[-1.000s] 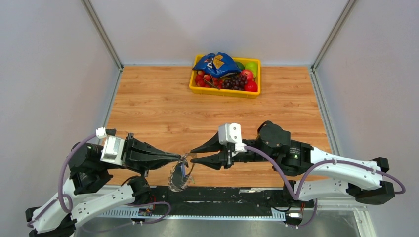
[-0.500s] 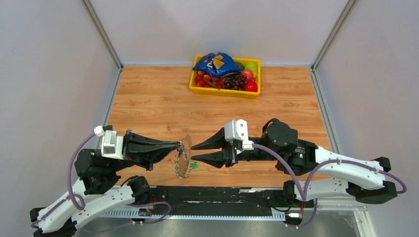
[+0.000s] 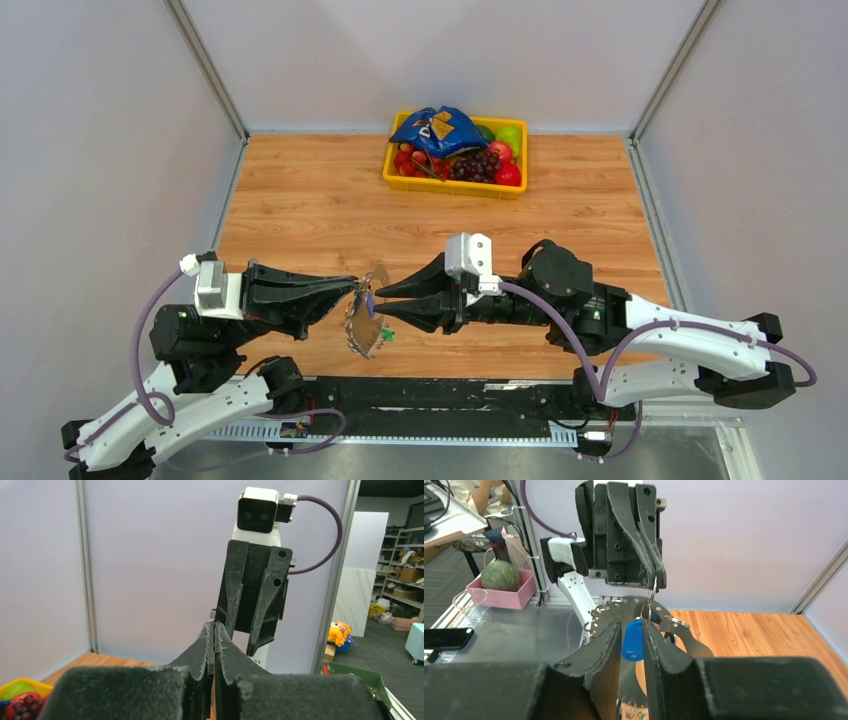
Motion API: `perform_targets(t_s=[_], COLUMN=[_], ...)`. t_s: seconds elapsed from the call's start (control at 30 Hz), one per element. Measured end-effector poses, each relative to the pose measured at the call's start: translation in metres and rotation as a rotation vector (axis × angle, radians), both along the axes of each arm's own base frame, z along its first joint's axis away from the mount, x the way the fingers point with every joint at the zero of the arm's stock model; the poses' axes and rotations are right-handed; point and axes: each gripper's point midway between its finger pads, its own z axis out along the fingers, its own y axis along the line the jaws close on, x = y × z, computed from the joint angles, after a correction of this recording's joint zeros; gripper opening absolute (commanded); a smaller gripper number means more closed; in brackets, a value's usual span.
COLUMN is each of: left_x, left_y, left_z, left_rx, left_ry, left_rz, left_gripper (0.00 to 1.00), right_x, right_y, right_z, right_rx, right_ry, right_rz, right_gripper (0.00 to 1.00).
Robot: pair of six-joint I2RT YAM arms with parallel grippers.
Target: Put the keys on the keyring
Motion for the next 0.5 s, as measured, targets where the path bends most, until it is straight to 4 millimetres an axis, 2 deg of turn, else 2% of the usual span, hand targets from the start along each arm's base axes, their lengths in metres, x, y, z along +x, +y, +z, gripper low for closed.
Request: perform_targets(t_s=[0.5], left_x=[0.001], left_y=[0.0], left_z=[-0.001], left_rx=[-0.003], left_ry=[0.007], left_rz=[-0.002], left_gripper=[0.0], right_x=[0.003], right_y=[-0.003], right_z=[0.031], right_rx=[0.108], right_ry=[-0.007], right_rz=[-0.032], right_gripper=[0.27])
